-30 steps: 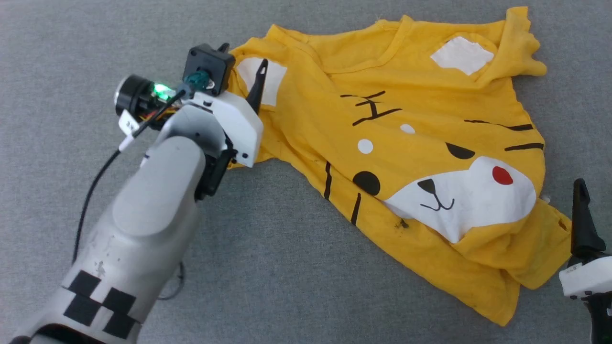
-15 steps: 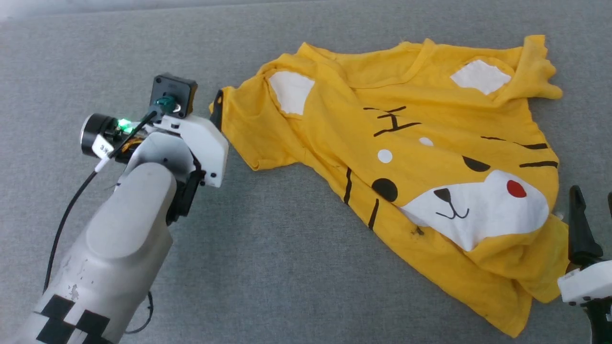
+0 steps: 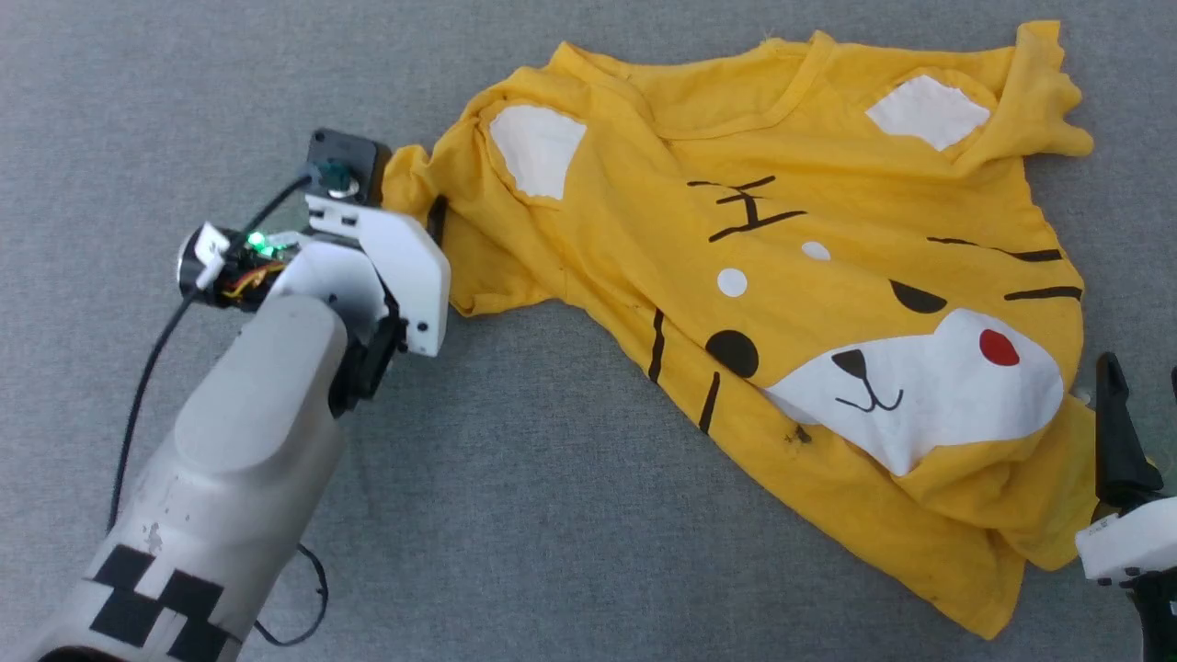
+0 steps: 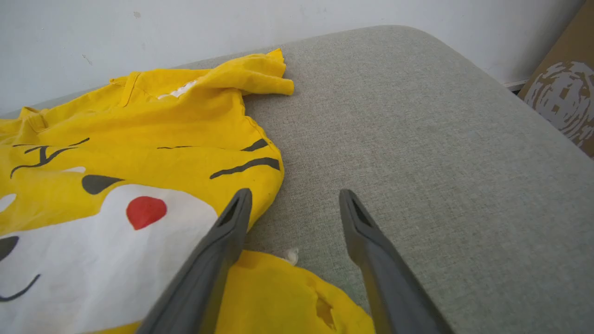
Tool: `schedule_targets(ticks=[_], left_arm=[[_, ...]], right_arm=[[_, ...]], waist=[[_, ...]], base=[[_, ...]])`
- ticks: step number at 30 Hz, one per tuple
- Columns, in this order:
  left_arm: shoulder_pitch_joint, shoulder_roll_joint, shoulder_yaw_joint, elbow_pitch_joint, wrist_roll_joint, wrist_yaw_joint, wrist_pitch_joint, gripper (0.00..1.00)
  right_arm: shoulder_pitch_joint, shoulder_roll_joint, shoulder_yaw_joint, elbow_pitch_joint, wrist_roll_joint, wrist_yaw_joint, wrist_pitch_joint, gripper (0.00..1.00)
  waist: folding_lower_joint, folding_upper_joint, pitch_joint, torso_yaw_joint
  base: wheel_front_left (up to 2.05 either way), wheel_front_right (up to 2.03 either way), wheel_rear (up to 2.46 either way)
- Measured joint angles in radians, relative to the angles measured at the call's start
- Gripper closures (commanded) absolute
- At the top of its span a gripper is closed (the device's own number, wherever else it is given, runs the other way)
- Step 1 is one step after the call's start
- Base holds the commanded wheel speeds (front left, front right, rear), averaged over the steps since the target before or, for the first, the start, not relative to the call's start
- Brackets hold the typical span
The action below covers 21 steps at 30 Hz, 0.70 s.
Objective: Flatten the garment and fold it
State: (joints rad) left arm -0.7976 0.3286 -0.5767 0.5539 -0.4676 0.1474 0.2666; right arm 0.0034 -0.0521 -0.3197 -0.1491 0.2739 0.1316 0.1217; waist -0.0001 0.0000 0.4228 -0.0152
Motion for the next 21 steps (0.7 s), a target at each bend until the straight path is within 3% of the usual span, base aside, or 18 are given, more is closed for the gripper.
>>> schedule_targets(ticks=[8,9,10,17,21], left_arm=[[-0.053,-0.018,0.008,0.016,-0.024,0.057,0.118,0.0],[-0.057,-0.018,0.007,0.016,-0.027,0.057,0.135,0.71],[-0.062,-0.019,0.006,0.015,-0.03,0.057,0.154,1.0],[-0.059,-0.016,0.007,0.002,-0.051,0.058,0.188,1.0],[-0.016,-0.016,0.02,-0.02,-0.051,0.077,0.118,1.0]], right_arm=[[-0.004,0.0,0.005,-0.002,0.0,0.0,0.001,0.0],[-0.004,0.0,0.006,-0.002,0.0,0.0,0.001,0.0],[-0.004,0.0,0.007,-0.002,0.0,0.0,0.001,0.0],[-0.011,0.0,0.007,0.002,0.0,0.0,0.002,0.0],[-0.011,0.0,0.008,0.003,-0.001,0.0,0.003,0.0]], waist=[[0.0,0.0,0.025,-0.008],[-0.0001,0.0,0.026,-0.008],[-0.0001,0.0,0.026,-0.009],[0.0002,0.0,0.014,-0.01],[0.0003,0.0,-0.004,-0.004]], base=[[0.0,0.0,0.0],[0.0,0.0,0.0],[0.0,0.0,0.0],[0.0,0.0,0.0],[0.0,0.0,0.0]])
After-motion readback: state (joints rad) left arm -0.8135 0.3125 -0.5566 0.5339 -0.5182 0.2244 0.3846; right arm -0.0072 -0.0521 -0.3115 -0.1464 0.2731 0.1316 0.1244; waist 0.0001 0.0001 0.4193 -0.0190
